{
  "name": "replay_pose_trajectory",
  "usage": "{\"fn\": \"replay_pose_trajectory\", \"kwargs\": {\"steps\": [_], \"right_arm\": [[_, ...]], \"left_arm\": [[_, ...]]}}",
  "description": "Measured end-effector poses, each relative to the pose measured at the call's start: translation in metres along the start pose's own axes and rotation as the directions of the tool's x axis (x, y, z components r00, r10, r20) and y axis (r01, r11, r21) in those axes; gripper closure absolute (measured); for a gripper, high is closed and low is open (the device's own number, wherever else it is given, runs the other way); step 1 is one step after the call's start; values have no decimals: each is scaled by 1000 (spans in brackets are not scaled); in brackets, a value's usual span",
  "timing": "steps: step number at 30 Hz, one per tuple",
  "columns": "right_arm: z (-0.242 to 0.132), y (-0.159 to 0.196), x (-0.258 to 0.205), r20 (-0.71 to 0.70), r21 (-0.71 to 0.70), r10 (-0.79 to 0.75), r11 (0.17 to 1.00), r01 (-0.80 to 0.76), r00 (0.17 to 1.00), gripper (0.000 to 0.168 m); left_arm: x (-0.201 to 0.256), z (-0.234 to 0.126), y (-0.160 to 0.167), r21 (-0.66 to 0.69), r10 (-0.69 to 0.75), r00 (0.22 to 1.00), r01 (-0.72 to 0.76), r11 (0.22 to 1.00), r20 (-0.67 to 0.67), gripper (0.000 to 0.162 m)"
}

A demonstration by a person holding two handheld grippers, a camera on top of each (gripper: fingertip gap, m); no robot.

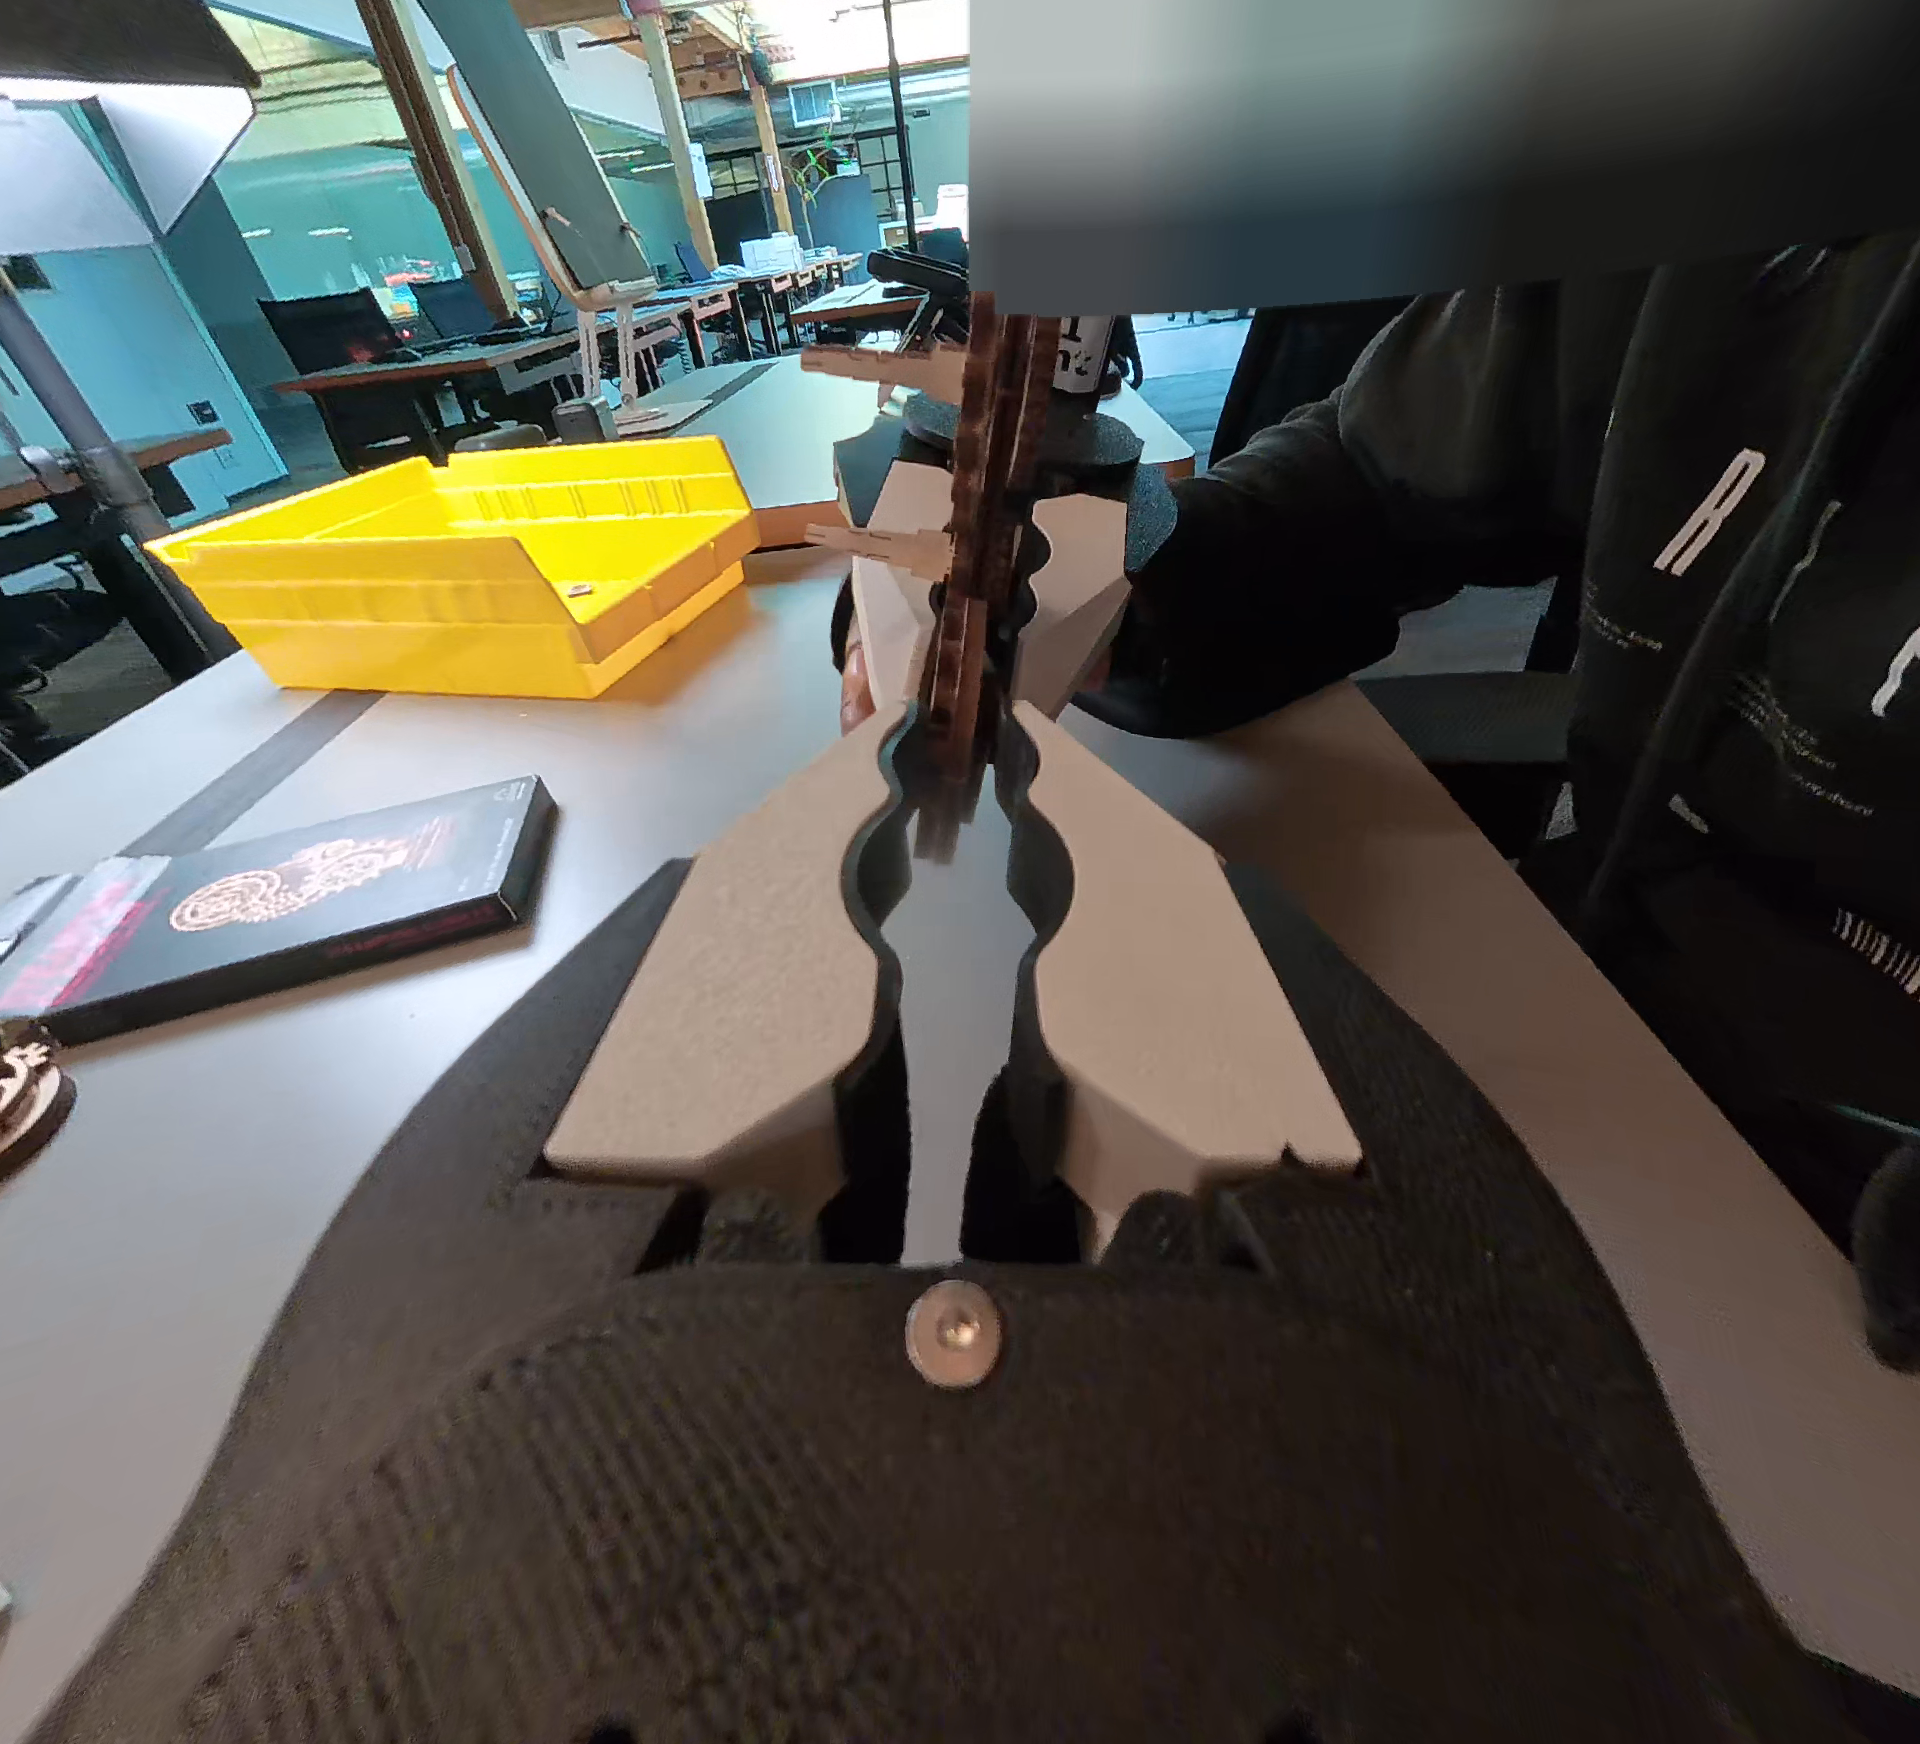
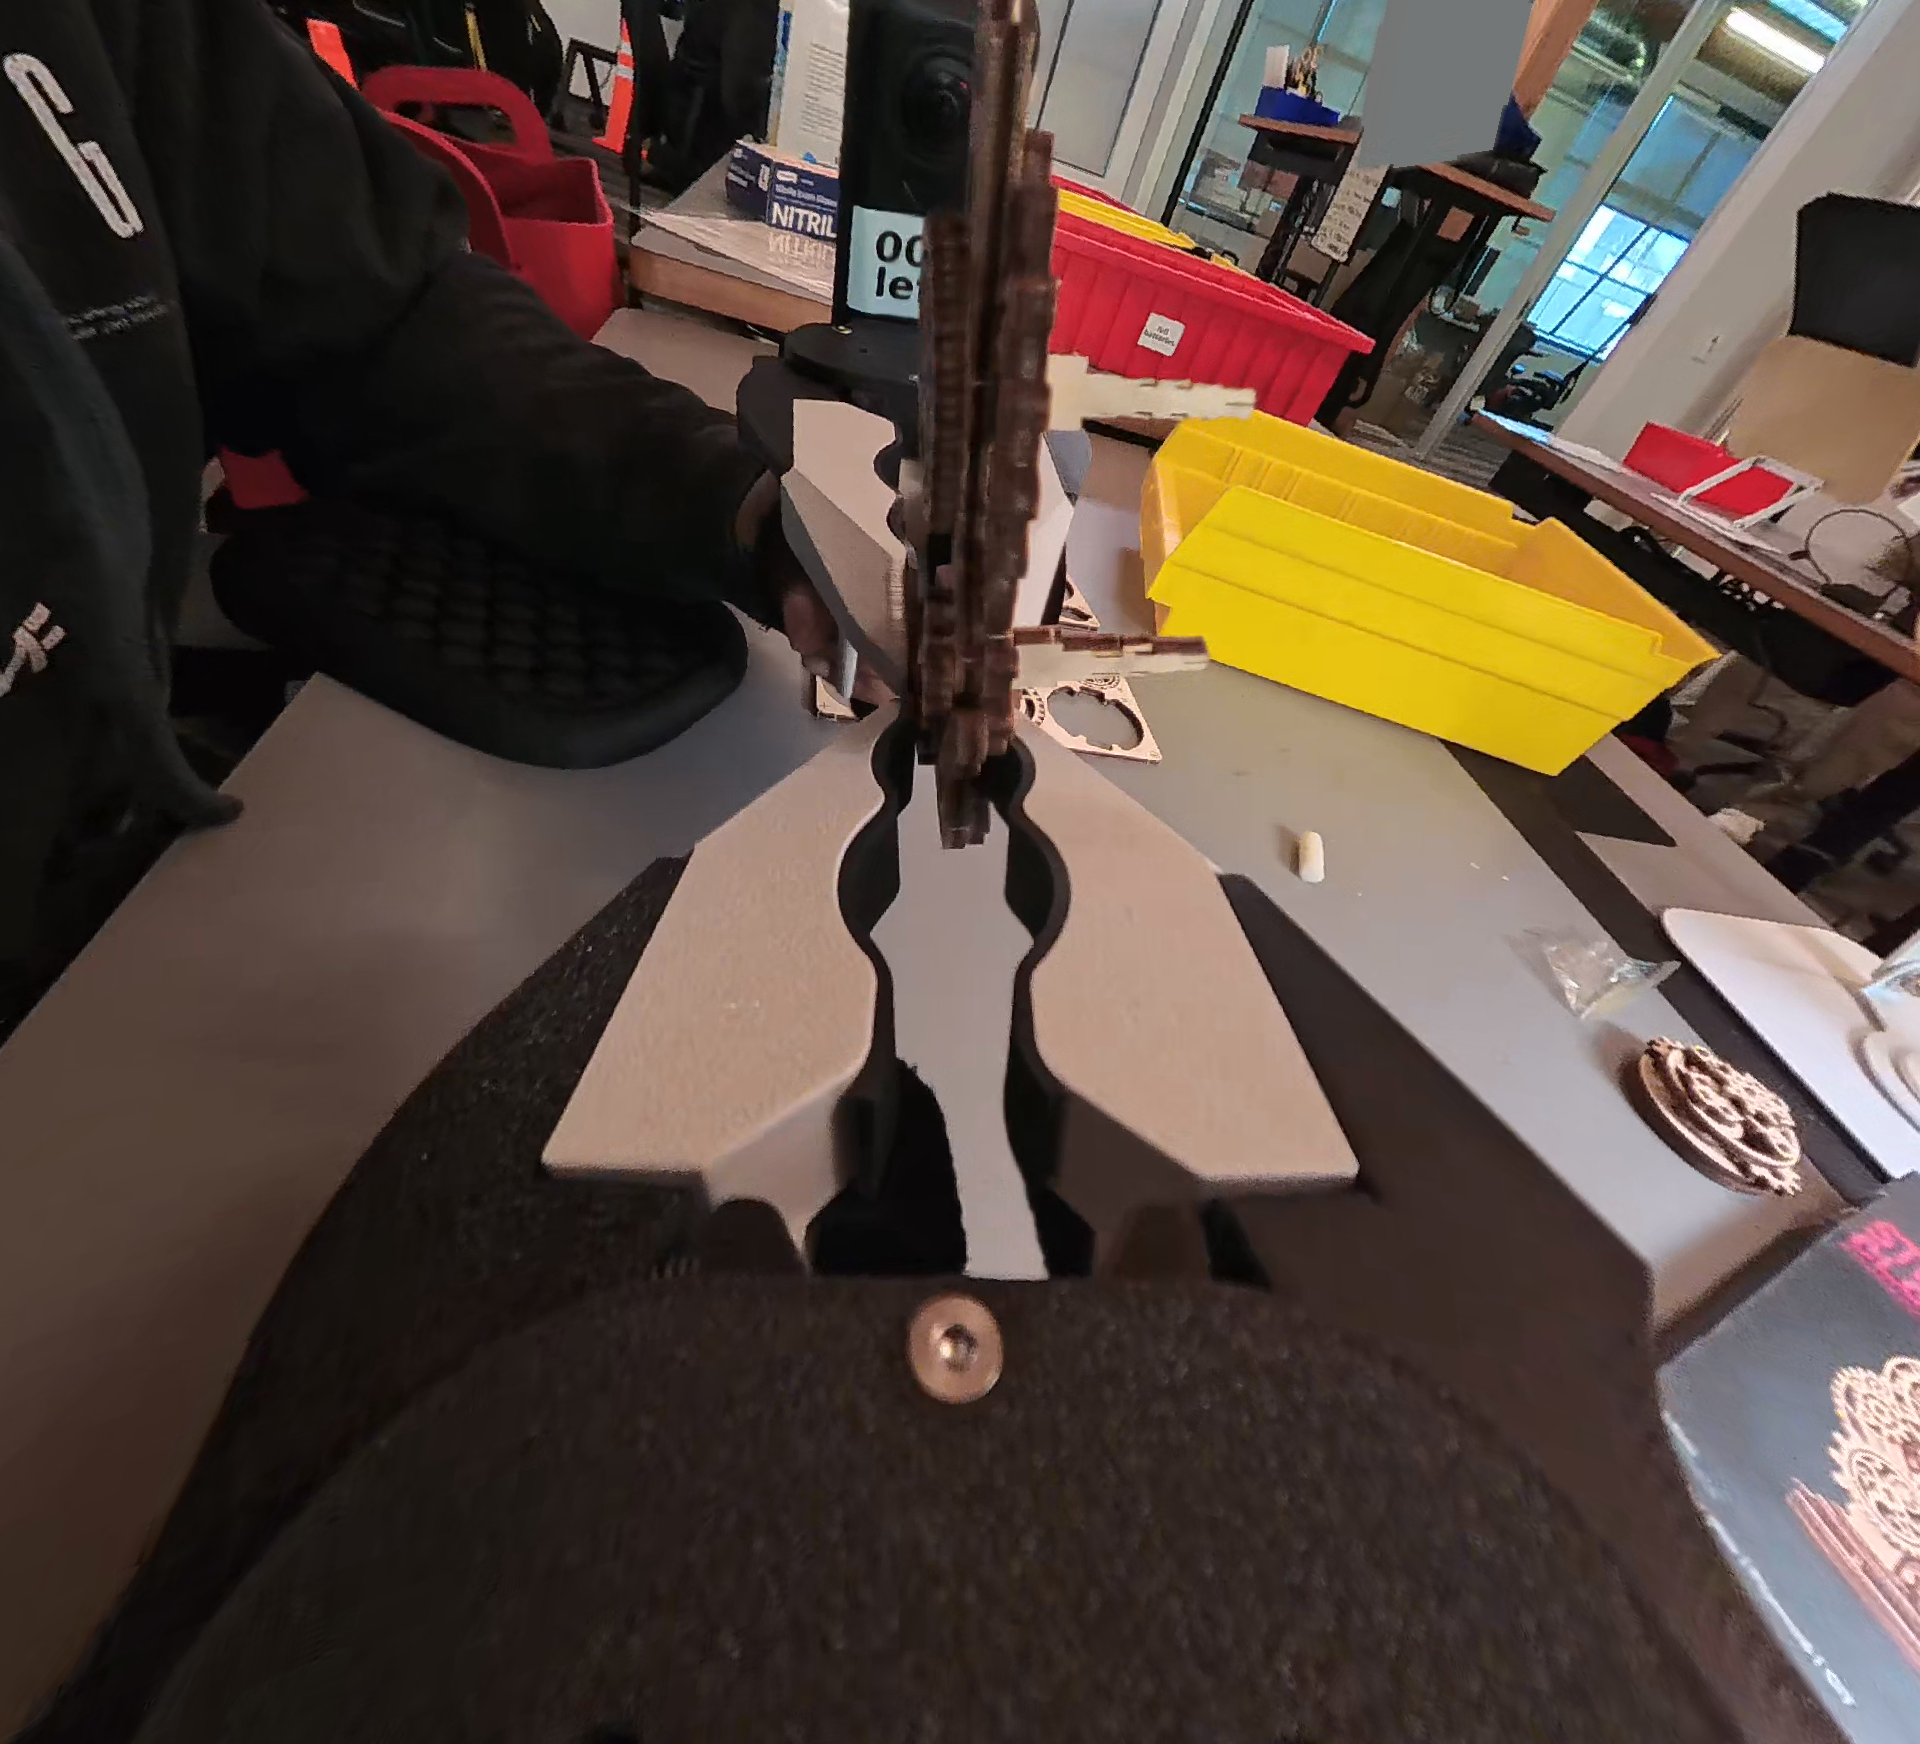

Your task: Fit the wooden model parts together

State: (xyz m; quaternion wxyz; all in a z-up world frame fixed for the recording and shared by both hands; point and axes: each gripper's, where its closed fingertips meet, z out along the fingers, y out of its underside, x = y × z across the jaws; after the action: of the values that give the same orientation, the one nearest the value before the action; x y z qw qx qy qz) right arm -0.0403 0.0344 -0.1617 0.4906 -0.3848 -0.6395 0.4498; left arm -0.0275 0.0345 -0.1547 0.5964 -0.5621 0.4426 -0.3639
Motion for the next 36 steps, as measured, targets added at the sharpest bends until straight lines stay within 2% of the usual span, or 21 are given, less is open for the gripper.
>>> {"fn": "replay_pose_trajectory", "kwargs": {"steps": [14, 22, 31, 36], "right_arm": [[-6, 1, -8, 62, -20, -8, 1000, 10, 998, 158], [-4, 8, -9, 68, -81, 0, 997, 5, 998, 158], [-3, 7, -8, 44, -100, -29, 994, 33, 999, 159], [-4, 7, -10, 68, -87, 23, 996, -17, 997, 159]], "left_arm": [[7, 1, 1, 6, 43, 998, -43, 999, -34, 152], [7, 4, 9, -56, 72, 997, -72, 996, -1, 150], [7, 4, 9, -69, 58, 998, -58, 996, -5, 151], [8, 4, 8, -64, 22, 999, -24, 998, -26, 152]]}}
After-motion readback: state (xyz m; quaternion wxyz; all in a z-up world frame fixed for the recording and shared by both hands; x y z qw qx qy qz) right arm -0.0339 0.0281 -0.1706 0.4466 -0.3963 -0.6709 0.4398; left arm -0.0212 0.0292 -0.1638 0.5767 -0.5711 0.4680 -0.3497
